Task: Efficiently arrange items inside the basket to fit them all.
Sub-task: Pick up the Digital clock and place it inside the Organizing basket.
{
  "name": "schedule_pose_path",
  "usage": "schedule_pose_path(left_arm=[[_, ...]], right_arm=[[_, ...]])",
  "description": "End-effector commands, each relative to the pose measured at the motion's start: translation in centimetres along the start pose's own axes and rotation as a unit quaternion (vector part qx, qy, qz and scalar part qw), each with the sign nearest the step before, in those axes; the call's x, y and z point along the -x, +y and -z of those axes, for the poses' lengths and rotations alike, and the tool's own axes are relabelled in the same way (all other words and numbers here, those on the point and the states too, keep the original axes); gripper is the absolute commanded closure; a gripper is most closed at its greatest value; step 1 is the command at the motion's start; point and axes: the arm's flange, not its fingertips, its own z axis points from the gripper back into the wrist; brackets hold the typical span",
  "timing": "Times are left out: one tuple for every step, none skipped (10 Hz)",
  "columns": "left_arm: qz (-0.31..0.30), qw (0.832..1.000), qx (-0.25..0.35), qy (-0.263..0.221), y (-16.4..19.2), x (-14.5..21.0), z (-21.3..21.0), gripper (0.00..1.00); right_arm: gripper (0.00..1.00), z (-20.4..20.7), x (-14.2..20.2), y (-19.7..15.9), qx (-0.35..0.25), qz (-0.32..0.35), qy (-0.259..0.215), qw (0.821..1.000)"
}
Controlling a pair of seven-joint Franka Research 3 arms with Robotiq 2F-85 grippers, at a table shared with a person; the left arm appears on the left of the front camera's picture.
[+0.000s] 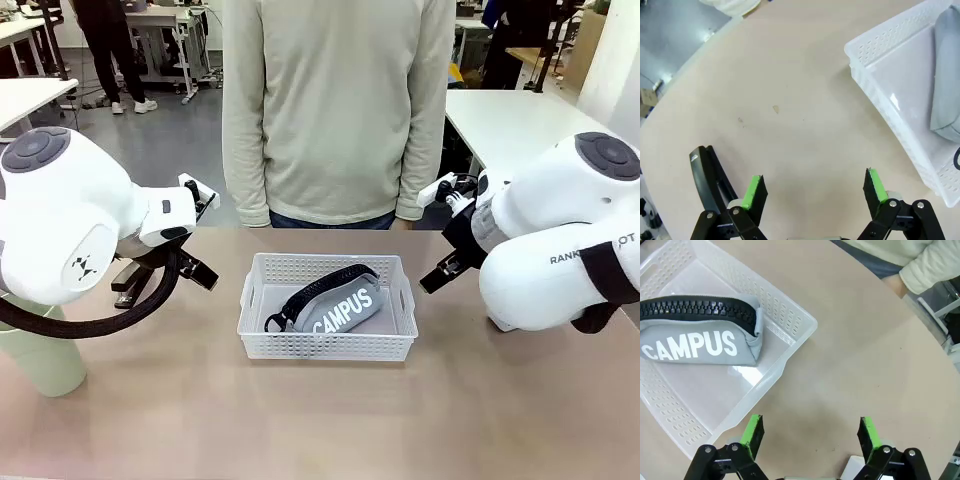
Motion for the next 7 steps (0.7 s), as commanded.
schedule_pose_path(left_arm=[[0.000,1.000,0.000,0.000,0.00,-0.01,-0.01,0.00],[0.000,1.000,0.000,0.000,0.00,-0.01,-0.01,0.00],[0.000,1.000,0.000,0.000,0.00,-0.01,-0.01,0.00],[0.000,1.000,0.000,0.000,0.00,-0.01,-0.01,0.00],[0.000,1.000,0.000,0.000,0.00,-0.01,-0.01,0.00],[0.000,1.000,0.000,0.000,0.00,-0.01,-0.01,0.00],[0.000,1.000,0.000,0.000,0.00,-0.01,-0.01,0.00]], right_arm=[[0.00,0.00,0.00,0.00,0.000,0.000,0.000,1.000],[0.00,0.00,0.00,0.00,0.000,0.000,0.000,1.000],[0.00,0.00,0.00,0.00,0.000,0.000,0.000,1.000],[0.00,0.00,0.00,0.00,0.000,0.000,0.000,1.000],[0.00,0.00,0.00,0.00,0.000,0.000,0.000,1.000],[0.00,0.00,0.00,0.00,0.000,0.000,0.000,1.000],[0.00,0.00,0.00,0.00,0.000,0.000,0.000,1.000]])
